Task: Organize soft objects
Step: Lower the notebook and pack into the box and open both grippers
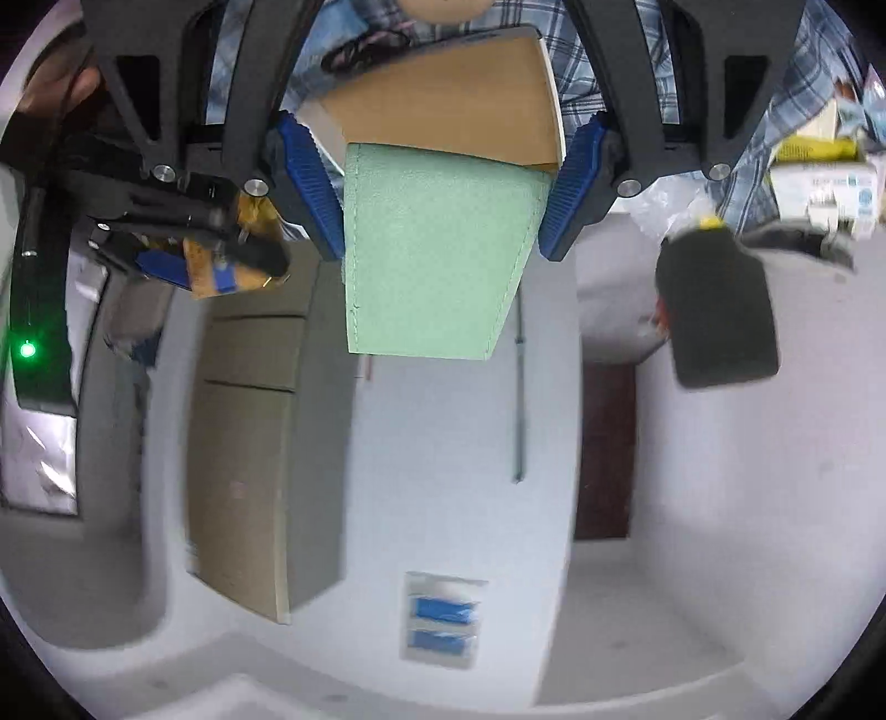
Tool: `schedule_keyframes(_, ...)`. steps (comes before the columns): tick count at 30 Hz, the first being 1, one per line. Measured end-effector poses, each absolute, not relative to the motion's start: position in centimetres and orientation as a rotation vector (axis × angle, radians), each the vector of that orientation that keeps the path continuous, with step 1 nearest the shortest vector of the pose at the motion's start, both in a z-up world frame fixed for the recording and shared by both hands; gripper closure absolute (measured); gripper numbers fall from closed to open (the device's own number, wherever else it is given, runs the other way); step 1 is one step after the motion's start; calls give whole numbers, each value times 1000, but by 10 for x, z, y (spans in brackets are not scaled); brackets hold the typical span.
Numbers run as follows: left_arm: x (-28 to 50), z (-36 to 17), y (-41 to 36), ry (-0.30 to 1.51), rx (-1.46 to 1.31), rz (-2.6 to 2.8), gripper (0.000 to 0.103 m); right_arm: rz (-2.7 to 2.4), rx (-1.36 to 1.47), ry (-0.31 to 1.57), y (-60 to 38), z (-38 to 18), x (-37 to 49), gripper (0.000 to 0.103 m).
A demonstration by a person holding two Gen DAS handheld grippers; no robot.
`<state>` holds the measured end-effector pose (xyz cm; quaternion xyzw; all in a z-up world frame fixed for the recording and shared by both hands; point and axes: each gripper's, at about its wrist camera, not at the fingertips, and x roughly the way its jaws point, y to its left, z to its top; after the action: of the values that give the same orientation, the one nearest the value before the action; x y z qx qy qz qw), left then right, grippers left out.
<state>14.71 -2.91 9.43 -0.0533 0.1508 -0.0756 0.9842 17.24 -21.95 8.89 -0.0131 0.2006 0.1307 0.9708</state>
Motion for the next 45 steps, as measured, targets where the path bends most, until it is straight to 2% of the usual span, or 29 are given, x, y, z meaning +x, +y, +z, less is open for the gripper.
schedule_keyframes(3,164,102,-17,295,-167,-135,29,211,94,378,-226,102,199,17)
schedule_keyframes(8,193,87,-1,325,-196,-111,29,185,63,373,-217,91,221,17)
schedule_keyframes(22,247,-3,1,619,-135,-85,29,260,-42,671,-191,-9,258,17)
schedule_keyframes(27,255,-24,-13,689,-88,-91,29,278,-74,765,-184,-31,264,17)
schedule_keyframes(38,265,-51,-18,766,-72,-115,29,296,-124,831,-174,-53,269,16)
schedule_keyframes(40,263,-51,-21,741,-50,-101,28,299,-128,848,-174,-56,271,14)
schedule_keyframes(42,259,-47,-25,711,-16,-93,16,287,-148,856,-172,-59,272,14)
schedule_keyframes(45,254,-41,-27,670,-1,-76,15,281,-156,849,-173,-59,272,13)
